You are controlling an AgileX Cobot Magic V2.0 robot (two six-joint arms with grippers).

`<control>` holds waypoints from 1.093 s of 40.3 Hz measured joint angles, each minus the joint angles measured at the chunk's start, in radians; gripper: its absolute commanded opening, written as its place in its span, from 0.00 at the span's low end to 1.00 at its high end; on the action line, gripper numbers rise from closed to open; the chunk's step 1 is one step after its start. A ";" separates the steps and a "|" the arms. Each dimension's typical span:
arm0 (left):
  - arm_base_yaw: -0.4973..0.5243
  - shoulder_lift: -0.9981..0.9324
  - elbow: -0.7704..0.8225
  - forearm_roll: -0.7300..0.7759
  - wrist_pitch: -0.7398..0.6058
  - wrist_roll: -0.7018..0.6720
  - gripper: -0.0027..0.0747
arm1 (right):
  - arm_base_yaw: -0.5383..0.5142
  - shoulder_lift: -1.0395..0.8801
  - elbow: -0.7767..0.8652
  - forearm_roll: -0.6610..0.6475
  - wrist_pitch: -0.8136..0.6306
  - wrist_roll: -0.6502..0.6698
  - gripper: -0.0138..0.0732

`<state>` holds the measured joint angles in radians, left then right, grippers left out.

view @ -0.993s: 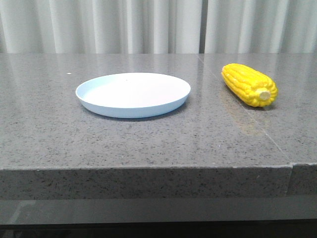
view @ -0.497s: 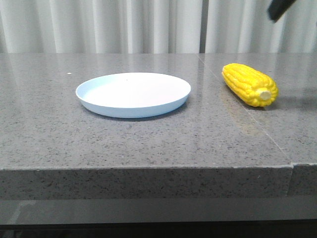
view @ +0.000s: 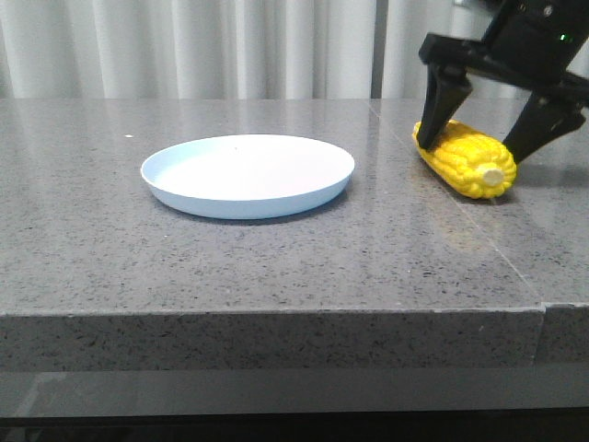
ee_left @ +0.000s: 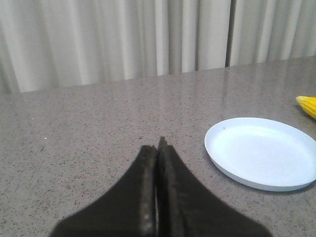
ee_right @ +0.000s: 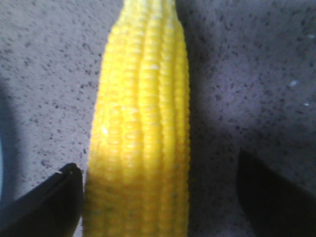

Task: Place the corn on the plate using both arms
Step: 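Lower the open right gripper onto the yellow corn and close it, then lift the corn with the right gripper and carry it toward the plate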

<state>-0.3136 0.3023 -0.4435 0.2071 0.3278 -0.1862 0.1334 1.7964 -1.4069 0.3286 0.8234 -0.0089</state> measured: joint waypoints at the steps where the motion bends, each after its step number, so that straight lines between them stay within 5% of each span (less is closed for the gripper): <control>1: 0.000 0.000 0.000 0.000 0.000 0.000 0.01 | 0.000 0.002 0.000 0.000 0.000 -0.002 0.81; 8: 0.000 0.000 0.000 0.000 0.000 0.000 0.01 | 0.004 0.003 -0.002 0.004 0.015 -0.004 0.46; 13: 0.000 0.000 0.000 0.001 0.000 0.000 0.01 | 0.004 0.003 -0.002 0.004 0.020 -0.004 0.32; 30: 0.000 0.000 0.000 0.001 0.000 0.000 0.01 | 0.026 -0.100 -0.017 -0.025 0.056 0.075 0.31; 44: 0.000 0.000 0.000 0.001 0.000 0.000 0.01 | 0.313 -0.086 -0.202 -0.281 0.159 0.361 0.31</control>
<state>-0.3136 0.3023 -0.4435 0.2086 0.3278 -0.1862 0.4467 1.7104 -1.6087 0.0480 0.9828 0.3524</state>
